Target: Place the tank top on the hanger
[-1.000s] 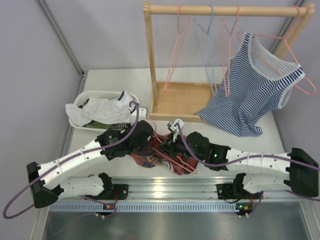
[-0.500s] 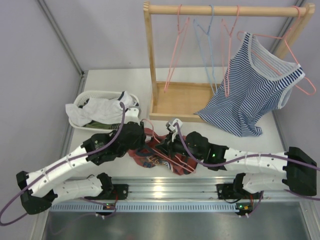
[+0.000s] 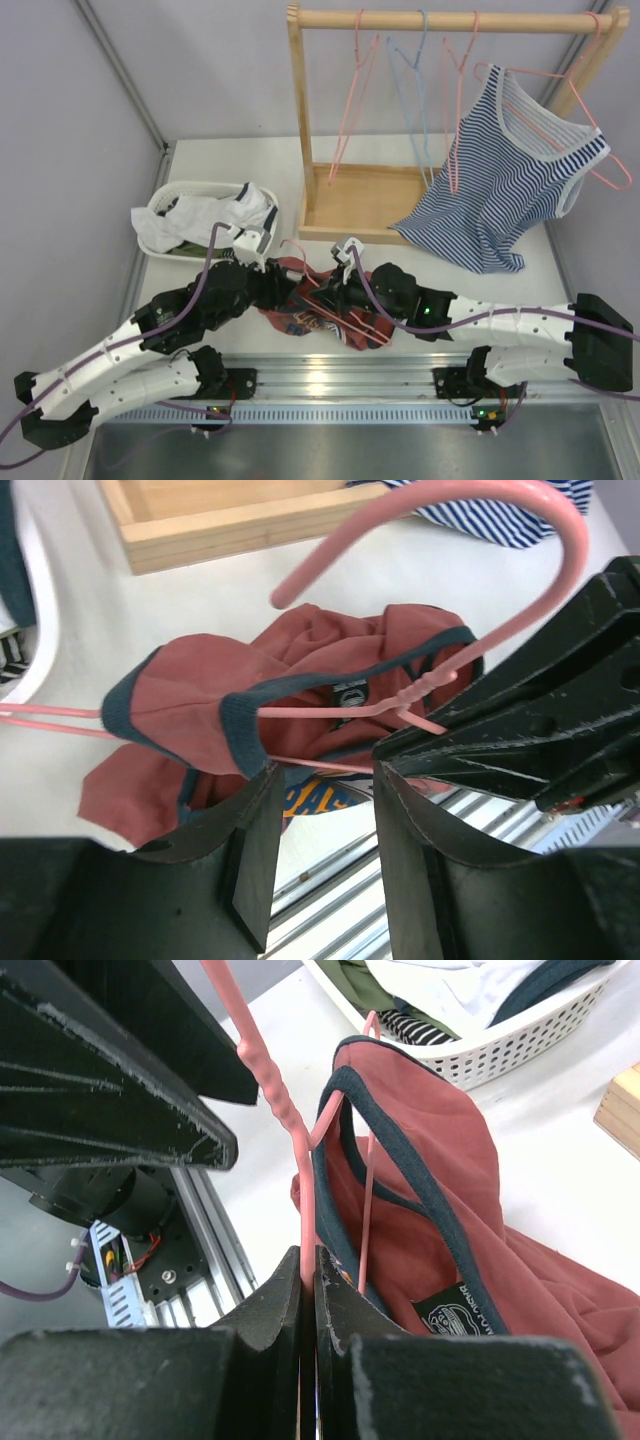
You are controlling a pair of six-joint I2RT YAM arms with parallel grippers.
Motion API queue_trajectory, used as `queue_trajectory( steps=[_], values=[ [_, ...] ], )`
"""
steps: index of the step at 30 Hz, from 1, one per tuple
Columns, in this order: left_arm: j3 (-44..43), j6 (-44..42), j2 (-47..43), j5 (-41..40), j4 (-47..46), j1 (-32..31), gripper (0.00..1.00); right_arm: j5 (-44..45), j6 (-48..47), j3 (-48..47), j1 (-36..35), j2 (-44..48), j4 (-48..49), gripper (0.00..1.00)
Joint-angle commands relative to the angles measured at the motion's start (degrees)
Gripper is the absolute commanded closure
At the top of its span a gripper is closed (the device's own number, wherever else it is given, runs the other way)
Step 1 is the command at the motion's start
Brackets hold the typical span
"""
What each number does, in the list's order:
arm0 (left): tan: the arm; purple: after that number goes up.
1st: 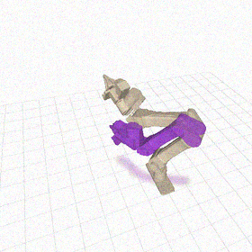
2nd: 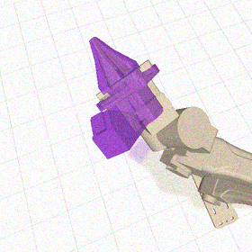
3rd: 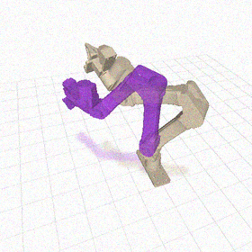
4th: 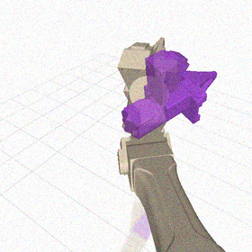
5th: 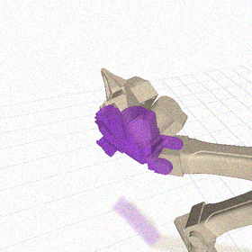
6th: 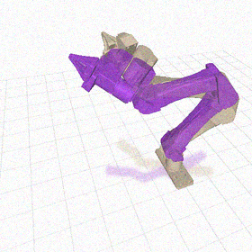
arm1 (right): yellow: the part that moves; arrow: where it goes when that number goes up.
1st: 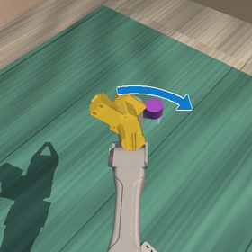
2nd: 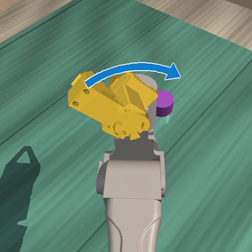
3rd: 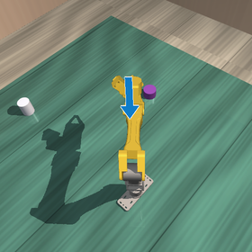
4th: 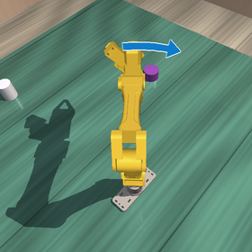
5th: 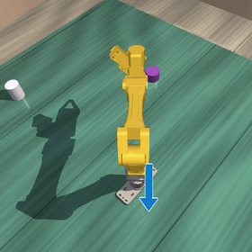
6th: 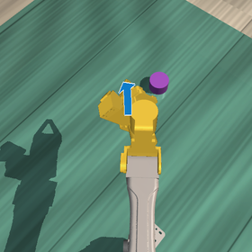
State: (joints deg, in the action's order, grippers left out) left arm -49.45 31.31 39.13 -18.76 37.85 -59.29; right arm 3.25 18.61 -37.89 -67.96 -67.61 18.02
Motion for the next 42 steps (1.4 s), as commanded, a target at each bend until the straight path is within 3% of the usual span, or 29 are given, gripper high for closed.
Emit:
queue_trajectory(
  steps=[1,23,42],
  values=[
    [2.33,-2.04,-1.16,4.35,-9.17,-0.21,0.53,-0.78,0.02,-2.19,0.64,0.20,5.10,1.00],
    [4.98,-7.58,3.14,-0.04,-22.90,-0.22,0.50,-1.05,-0.59,-2.98,0.55,-0.15,3.69,1.00],
    [7.70,-9.69,6.48,-1.98,-28.79,-0.30,0.54,-2.10,-0.95,-4.03,0.81,-1.20,2.63,1.00]
  ],
)
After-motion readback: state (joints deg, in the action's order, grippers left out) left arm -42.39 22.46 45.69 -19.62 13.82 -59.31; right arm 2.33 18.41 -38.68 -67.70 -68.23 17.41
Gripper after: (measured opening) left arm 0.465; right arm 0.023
